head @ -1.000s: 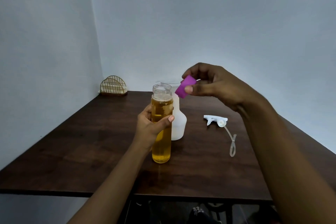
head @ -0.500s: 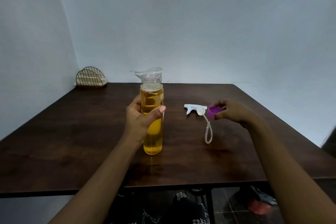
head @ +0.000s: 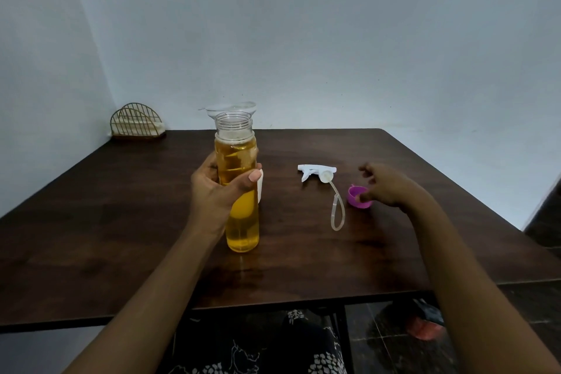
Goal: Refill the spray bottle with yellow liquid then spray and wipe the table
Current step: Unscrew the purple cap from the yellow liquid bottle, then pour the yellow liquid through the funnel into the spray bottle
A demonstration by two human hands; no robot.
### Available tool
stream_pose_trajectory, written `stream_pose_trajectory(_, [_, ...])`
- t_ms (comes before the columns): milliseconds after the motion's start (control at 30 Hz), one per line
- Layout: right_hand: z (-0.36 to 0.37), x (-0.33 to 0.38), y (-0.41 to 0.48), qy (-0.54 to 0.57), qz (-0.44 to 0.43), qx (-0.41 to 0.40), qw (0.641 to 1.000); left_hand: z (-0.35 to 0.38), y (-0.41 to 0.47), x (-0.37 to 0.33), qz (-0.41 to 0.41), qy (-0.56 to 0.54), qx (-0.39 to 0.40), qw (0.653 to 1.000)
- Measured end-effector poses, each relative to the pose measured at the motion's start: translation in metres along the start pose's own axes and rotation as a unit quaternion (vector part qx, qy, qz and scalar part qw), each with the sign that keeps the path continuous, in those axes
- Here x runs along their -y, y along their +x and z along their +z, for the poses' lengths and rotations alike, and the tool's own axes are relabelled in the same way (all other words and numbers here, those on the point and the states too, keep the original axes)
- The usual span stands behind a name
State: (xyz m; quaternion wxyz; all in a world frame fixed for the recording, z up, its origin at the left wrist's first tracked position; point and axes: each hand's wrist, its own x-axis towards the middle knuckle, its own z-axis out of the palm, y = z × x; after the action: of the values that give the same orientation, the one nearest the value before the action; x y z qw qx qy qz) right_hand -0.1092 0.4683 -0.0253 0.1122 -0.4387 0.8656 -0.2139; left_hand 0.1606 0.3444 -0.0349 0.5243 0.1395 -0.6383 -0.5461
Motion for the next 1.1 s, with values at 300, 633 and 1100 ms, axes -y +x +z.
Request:
stream_pose_trajectory(300, [0.007,0.117,-0.075,0.333,-0.215,-0.024,0.918,-0.003,-0.004,0.004,0.02,-0.02,-0.034,0.999])
stream_pose_trajectory(633, [0.072,0.16,-0.072,0.348,-0.2,0.036,0.915,-0.042,0.021,-0.028,-0.052,-0.045,-0.183,0.981])
stream_pose_trajectory(1100, [0.057,0.169,-0.061,0.276,-0.205,-0.072,0.936,-0.063,0.106,-0.047,-0.318,-0.035,-0.037,0.947])
